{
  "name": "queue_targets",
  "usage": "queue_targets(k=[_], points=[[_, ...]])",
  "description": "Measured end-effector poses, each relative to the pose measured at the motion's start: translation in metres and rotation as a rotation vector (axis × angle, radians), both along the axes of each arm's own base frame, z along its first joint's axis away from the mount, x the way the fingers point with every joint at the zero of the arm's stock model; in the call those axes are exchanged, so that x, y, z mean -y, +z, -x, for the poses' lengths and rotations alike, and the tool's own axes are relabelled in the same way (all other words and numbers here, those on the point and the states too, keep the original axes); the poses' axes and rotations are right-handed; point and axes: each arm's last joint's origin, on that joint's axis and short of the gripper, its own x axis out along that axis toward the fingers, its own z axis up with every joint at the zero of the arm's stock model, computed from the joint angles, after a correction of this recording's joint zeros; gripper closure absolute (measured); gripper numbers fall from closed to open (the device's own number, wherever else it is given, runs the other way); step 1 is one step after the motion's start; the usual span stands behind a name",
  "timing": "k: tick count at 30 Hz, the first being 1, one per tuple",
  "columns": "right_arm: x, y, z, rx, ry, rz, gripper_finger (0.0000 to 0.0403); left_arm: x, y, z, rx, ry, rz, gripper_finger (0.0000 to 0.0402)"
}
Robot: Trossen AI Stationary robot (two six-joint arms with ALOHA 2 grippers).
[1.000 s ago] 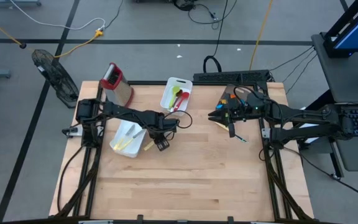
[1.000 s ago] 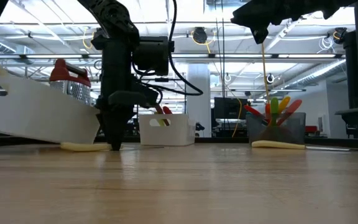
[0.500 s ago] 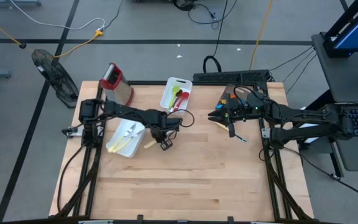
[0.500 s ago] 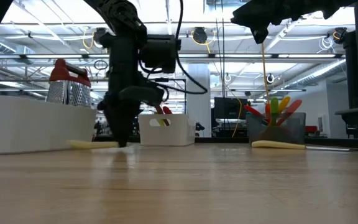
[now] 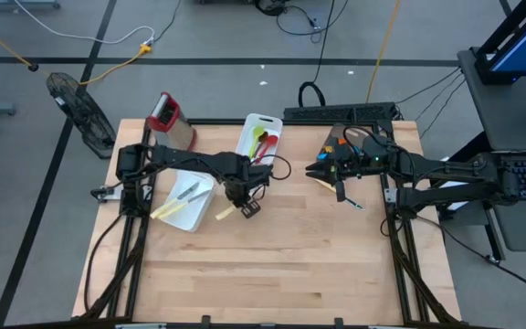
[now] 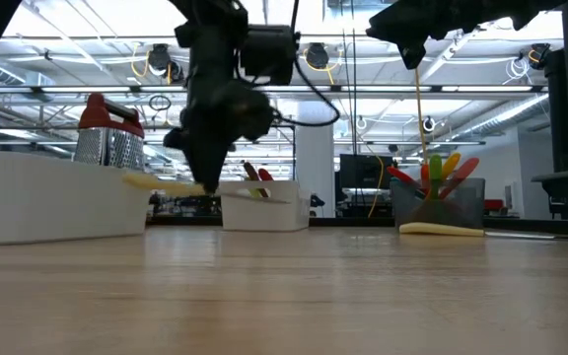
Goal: Pick & Place Kitchen Items
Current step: Put the yellow knife into the bottom white bin
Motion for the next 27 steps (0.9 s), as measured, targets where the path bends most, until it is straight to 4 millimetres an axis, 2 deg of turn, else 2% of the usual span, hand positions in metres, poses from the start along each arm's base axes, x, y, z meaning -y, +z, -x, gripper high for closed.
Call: queue_targets(k=[7, 12, 16, 21, 27], points=[[0.0, 0.0, 0.0, 0.0, 0.0, 0.0, 0.0335, 0.004, 0.041, -0.01, 0.046, 0.003, 0.15, 0.0384], [0.0, 0.0, 0.0, 0.0, 0.0, 0.0, 0.0335, 0.004, 0.077, -0.002, -0.048, 0.003, 0.143, 0.0383], [0.0, 0.0, 0.0, 0.0, 0.003, 0.006, 0.0335, 0.005, 0.102, 0.015, -0.14, 0.008, 0.083, 0.0384], [0.0, 0.0, 0.0, -0.001, 0.004, 0.01, 0.0335, 0.007, 0.128, 0.038, -0.076, 0.099, 0.071, 0.0384], [0.0, -0.001, 0.0, -0.004, 0.01, 0.037, 0.0335, 0.012, 0.147, 0.079, -0.054, 0.291, 0.048, 0.0384]])
